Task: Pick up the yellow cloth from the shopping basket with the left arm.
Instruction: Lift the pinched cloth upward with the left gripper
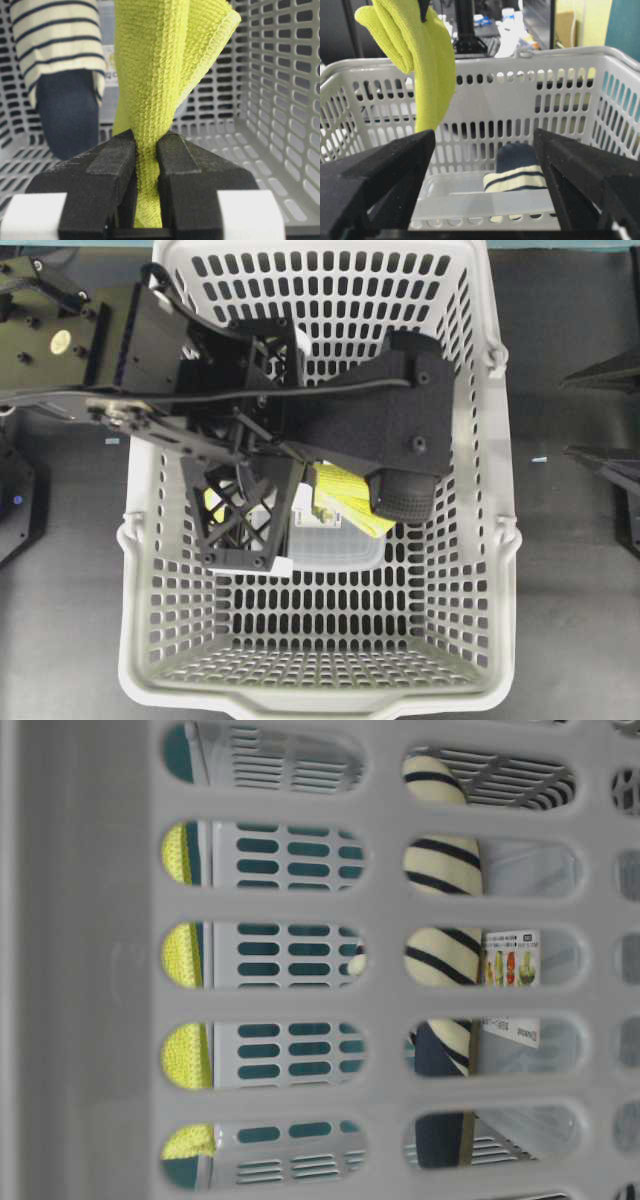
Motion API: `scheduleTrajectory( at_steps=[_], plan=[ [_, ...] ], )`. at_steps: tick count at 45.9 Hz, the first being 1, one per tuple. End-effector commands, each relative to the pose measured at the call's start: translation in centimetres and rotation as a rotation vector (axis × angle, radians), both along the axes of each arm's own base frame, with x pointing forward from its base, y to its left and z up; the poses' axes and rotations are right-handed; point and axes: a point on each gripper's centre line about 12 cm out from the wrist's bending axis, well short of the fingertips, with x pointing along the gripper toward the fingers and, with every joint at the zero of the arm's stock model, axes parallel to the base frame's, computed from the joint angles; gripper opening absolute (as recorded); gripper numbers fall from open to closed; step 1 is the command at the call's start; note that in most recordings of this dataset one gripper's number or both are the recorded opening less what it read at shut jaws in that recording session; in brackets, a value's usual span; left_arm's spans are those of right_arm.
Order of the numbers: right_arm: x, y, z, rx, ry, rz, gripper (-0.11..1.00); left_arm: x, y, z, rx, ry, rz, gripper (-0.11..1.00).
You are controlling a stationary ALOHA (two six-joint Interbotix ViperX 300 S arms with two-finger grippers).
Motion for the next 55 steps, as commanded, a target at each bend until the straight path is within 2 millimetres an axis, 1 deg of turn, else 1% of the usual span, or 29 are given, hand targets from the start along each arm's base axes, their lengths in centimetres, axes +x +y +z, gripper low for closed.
scheduleTrajectory(
  at_steps=[1,22,33,46,55],
  plan=[
    [0.12,-0.07,0.26,0.003,-0.006,-0.003,0.77,-0.44,-0.05,1.04,-0.004,-0.034,-0.001,0.07],
    [0.12,-0.07,0.26,0.003,-0.006,-0.003,0.76,-0.36,-0.06,0.32,-0.002,-0.011,0.002,0.07],
    [0.07,-0.06,-0.03,0.005,0.0,-0.003,0.76,-0.36,-0.06,0.32,-0.005,-0.011,0.009,0.07],
    [-0.11,-0.05,0.07,0.003,-0.003,-0.003,0.76,-0.36,-0.06,0.32,-0.005,-0.011,0.009,0.07],
    [-0.49,-0.03,0.24,0.032,-0.011,-0.003,0.76,-0.36,-0.06,0.37,-0.004,-0.012,0.006,0.07]
  ],
)
